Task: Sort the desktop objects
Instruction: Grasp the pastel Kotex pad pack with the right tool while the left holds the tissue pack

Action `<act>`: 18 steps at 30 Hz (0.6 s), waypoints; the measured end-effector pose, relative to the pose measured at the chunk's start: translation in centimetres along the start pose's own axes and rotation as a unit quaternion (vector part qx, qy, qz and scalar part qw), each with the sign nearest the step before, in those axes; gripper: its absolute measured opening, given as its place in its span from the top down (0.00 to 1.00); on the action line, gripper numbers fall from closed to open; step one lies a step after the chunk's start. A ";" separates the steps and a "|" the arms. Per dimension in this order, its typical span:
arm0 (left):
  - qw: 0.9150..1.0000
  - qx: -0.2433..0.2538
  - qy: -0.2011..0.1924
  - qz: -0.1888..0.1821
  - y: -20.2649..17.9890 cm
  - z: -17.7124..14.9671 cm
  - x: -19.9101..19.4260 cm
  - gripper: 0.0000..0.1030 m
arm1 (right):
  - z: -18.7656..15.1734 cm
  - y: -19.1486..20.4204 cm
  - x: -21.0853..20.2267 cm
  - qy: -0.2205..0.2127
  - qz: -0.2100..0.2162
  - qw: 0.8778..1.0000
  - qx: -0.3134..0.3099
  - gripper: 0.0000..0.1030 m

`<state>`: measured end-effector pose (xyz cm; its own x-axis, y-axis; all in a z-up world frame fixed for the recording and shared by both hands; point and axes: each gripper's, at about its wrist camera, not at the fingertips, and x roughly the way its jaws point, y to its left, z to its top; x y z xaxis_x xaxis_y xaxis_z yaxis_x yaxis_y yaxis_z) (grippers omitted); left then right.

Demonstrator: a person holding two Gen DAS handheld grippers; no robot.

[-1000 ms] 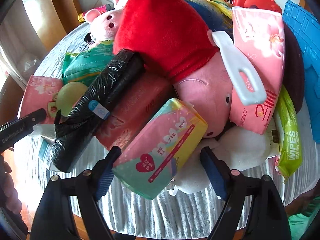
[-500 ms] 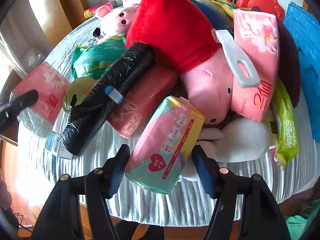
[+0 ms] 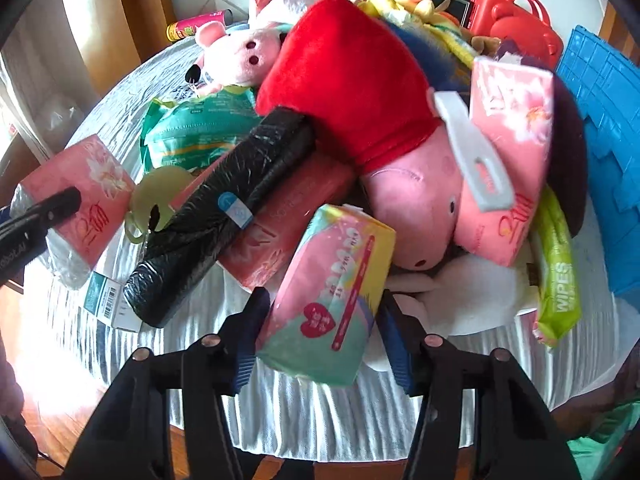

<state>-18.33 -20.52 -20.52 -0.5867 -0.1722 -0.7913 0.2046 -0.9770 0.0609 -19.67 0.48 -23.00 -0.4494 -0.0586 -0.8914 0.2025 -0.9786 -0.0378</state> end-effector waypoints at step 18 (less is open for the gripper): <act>0.998 0.025 -0.046 -0.028 -0.5 1.0 -4.9 0.46 | 0.7 -0.1 -4.7 -0.029 0.034 0.998 0.036 0.59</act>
<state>-16.31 -19.28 -16.10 -0.6665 -0.1252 -0.7349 0.1304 -0.9902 0.0504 -18.19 0.70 -18.46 -0.4870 -0.1346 -0.8630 0.1720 -0.9835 0.0563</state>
